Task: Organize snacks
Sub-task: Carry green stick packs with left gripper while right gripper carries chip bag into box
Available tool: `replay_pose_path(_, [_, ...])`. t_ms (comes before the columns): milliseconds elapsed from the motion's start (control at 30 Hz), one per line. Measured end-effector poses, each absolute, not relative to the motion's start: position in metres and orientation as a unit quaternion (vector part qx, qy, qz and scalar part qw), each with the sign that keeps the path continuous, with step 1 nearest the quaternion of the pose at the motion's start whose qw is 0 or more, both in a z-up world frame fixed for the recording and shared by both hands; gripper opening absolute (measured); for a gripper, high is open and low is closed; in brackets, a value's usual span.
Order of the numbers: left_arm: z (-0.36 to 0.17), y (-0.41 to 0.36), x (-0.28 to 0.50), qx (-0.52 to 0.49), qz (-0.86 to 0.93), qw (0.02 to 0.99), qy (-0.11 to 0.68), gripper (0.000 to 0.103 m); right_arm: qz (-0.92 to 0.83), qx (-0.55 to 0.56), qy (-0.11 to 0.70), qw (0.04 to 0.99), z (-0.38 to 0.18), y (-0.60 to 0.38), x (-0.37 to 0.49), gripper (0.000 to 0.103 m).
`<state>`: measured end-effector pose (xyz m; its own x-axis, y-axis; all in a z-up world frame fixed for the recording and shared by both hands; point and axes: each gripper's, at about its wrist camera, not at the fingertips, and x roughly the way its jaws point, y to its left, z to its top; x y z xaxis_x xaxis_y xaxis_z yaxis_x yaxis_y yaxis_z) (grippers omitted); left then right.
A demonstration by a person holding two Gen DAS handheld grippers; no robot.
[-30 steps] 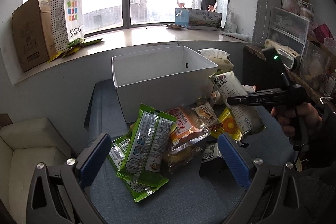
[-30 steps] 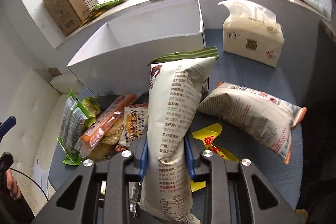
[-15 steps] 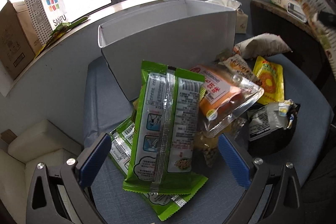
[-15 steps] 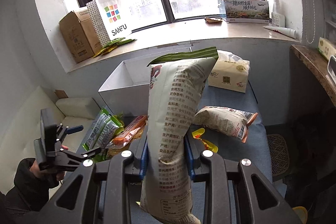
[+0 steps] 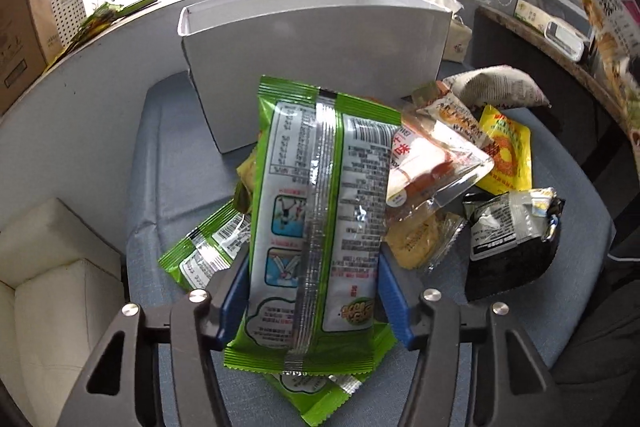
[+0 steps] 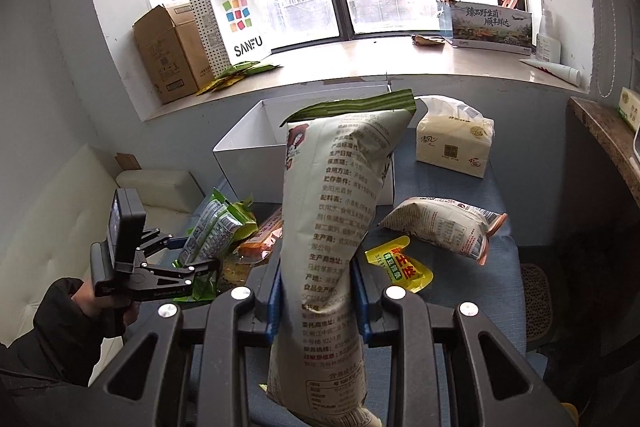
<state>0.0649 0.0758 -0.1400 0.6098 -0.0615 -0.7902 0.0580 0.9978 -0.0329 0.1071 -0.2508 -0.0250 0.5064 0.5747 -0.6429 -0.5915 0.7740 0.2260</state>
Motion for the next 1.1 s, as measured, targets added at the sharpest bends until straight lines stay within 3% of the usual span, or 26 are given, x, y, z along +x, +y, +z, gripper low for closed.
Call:
replay_pose_path(267, [-0.069,0.075,0.039,-0.101,-0.044,0.932,0.346,0.063,0.343,-0.006,0.363,0.866,-0.027,-0.239,0.116,0.031])
replay_pose_path(600, [0.018,0.095,0.129,-0.126,-0.018,0.950,0.286,0.063,0.355,-0.012,0.354,0.865,0.001,-0.184,0.212,0.031])
replay_pose_path(867, [-0.014,0.131,0.264,-0.164,0.026,0.913,0.372,0.063,0.330,-0.053,0.406,0.851,-0.008,-0.112,0.339,0.031])
replay_pose_path(1033, [-0.048,0.144,0.300,-0.168,0.041,0.895,0.412,0.065,0.322,-0.081,0.437,0.836,-0.027,-0.084,0.386,0.032])
replay_pose_path(1100, [-0.058,0.146,0.303,-0.165,0.049,0.893,0.417,0.081,0.315,-0.107,0.442,0.833,-0.038,-0.076,0.395,0.034])
